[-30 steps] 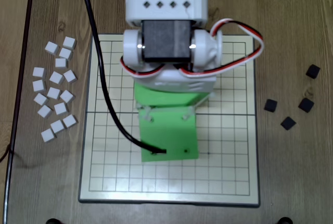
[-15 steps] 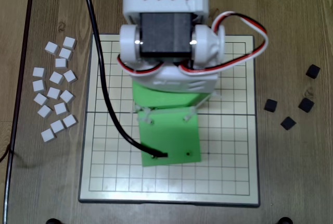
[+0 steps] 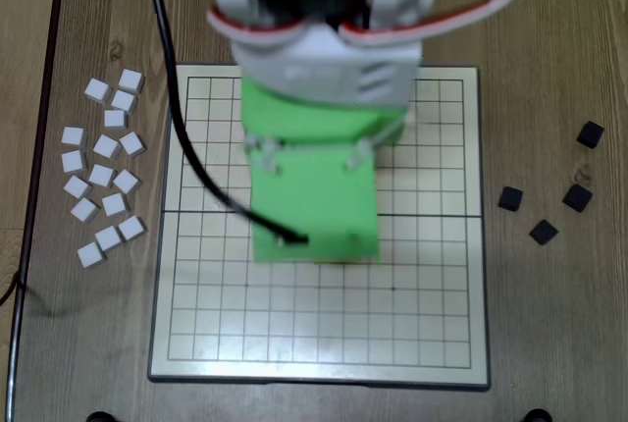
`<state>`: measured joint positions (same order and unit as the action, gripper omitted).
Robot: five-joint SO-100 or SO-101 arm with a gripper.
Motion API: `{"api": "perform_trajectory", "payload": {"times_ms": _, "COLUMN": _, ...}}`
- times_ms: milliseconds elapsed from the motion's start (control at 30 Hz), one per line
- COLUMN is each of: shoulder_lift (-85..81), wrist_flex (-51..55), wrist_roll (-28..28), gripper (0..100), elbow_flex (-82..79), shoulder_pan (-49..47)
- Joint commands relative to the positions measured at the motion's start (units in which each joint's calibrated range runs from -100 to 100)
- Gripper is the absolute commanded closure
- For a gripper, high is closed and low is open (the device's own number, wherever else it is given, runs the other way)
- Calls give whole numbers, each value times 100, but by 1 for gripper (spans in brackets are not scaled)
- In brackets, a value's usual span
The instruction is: Grasp a Black stone and put it on the board on position (0,0).
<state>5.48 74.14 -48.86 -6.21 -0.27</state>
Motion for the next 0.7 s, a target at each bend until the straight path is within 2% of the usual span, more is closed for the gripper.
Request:
{"api": "perform_trajectory", "payload": {"times_ms": 0, "shoulder_lift": -1366, "wrist_flex": -217, "wrist_roll": -20, "gripper": 94, "elbow_flex": -702, "shoulder_pan": -60}}
{"api": "perform_trajectory", "payload": {"times_ms": 200, "shoulder_lift": -2824, "wrist_flex": -663, "wrist_roll": -63, "gripper": 94, "elbow_flex": -2499, "shoulder_pan": -5}}
{"api": "perform_trajectory", "payload": {"times_ms": 667, "shoulder_lift": -5665, "wrist_flex": -812, "wrist_roll": -98, "gripper": 94, "elbow_flex": -5485, "shoulder_pan": 132}}
